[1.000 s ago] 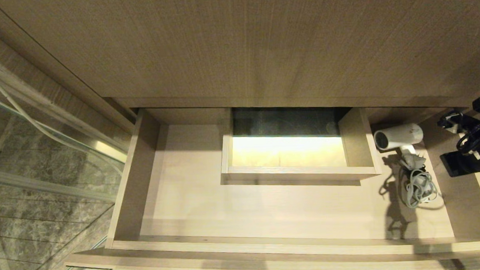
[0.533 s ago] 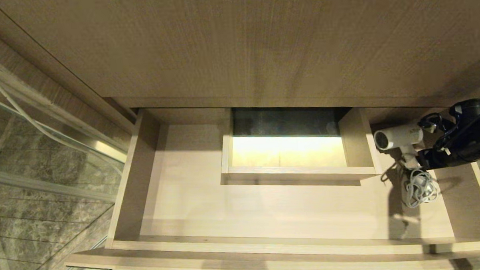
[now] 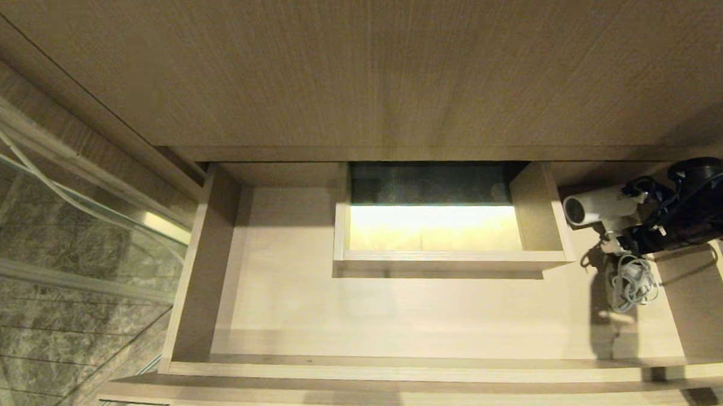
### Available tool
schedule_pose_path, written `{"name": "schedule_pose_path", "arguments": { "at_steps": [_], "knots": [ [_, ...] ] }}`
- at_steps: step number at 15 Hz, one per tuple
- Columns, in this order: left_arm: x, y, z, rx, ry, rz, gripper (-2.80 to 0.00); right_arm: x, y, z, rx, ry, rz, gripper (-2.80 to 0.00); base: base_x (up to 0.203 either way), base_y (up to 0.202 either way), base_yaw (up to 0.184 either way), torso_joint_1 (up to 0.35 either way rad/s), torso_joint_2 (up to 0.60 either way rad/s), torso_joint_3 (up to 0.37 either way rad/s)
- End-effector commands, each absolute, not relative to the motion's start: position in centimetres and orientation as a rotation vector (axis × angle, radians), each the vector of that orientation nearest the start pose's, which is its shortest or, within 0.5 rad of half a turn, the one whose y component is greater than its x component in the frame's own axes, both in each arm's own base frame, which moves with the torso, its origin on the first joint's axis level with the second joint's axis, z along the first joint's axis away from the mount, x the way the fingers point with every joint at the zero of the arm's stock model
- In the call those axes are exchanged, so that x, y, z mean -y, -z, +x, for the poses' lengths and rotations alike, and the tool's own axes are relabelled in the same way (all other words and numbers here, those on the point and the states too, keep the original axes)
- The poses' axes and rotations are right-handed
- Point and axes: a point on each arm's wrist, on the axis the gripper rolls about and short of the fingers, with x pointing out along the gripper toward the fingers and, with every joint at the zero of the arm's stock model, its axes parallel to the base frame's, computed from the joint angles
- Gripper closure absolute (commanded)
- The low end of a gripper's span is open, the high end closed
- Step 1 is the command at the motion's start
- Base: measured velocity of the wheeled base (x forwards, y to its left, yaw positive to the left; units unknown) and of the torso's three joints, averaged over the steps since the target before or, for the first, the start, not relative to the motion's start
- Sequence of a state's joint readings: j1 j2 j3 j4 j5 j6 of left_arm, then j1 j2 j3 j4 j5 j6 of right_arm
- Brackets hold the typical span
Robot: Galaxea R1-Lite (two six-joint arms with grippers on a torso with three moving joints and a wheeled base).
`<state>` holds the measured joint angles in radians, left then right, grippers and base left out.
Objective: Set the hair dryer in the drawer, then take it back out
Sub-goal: Take the hairdryer out
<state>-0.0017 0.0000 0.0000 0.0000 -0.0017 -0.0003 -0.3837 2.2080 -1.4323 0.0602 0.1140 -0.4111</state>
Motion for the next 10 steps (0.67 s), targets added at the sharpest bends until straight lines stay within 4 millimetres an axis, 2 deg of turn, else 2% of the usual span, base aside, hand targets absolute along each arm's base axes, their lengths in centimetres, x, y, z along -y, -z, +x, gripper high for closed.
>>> {"name": "schedule_pose_path", "arguments": {
  "at_steps": [1,5,10],
  "knots": [
    [0.0,-7.5,-2.3,-0.002,0.003,0.000,0.00,16.2,-8.4,40.4,-0.859,0.080,-0.177,-2.80,0.000,0.000,0.000,0.000,0.00,0.000],
    [0.0,-7.5,-2.3,-0.002,0.003,0.000,0.00,16.1,-7.2,41.1,-0.829,-0.019,-0.132,-2.80,0.000,0.000,0.000,0.000,0.00,0.000],
    [0.0,-7.5,-2.3,-0.002,0.004,0.000,0.00,16.4,-7.0,41.8,-0.782,-0.013,-0.147,-2.80,0.000,0.000,0.000,0.000,0.00,0.000]
  ]
}}
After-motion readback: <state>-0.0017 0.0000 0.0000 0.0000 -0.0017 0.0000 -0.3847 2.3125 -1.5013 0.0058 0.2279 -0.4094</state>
